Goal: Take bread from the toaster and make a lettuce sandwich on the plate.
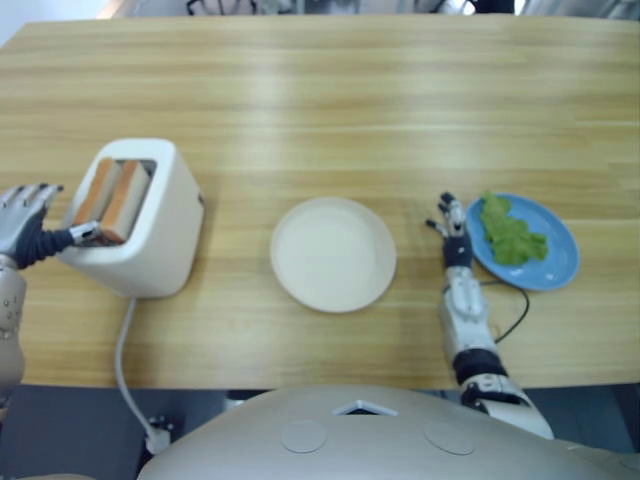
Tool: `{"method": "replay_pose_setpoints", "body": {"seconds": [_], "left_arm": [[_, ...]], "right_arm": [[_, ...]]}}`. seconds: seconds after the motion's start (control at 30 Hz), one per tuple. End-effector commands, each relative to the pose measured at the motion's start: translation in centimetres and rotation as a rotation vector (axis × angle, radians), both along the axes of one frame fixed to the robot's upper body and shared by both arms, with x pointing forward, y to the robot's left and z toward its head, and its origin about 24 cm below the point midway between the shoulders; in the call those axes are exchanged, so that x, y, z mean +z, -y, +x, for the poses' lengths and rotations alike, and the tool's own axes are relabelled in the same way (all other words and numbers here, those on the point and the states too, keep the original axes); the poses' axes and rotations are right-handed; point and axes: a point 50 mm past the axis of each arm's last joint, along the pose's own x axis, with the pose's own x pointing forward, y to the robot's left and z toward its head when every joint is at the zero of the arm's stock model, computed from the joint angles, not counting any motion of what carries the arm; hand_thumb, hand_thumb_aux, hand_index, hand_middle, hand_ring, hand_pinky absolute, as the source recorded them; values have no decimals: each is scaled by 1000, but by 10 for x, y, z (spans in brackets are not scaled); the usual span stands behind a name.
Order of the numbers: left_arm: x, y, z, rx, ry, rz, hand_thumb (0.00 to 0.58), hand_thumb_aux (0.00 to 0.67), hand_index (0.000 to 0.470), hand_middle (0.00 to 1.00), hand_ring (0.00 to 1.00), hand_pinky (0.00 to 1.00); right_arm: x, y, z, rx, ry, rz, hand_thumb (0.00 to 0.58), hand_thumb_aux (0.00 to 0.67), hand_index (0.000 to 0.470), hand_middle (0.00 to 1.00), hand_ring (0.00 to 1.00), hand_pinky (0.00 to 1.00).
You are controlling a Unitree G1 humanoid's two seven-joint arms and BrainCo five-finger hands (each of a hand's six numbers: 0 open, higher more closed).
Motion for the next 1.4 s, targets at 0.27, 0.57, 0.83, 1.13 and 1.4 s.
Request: {"method": "replay_pose_setpoints", "body": {"seconds": [0.27, 0.57, 0.83, 1.13, 1.4], "left_arm": [[15, 5, 5, -69, 65, 87, 580, 670, 460, 0, 0, 0], [1, 11, 6, -121, -1, 60, 580, 670, 460, 0, 0, 0], [-1, 18, 7, -157, 16, -21, 535, 483, 332, 0, 0, 0], [1, 14, 6, -140, 28, -23, 0, 0, 0, 0, 0, 0], [6, 11, 5, -121, 52, 27, 0, 0, 0, 0, 0, 0]], "right_arm": [[-8, 4, -6, -37, -46, 13, 0, 0, 0, 0, 0, 0], [-10, 4, -8, -39, -61, 9, 0, 0, 0, 0, 0, 0], [-11, 6, -10, -42, -72, 5, 0, 0, 0, 0, 0, 0], [-12, 6, -12, -44, -78, 3, 0, 0, 0, 0, 0, 0], [-13, 7, -13, -47, -82, 3, 0, 0, 0, 0, 0, 0]]}}
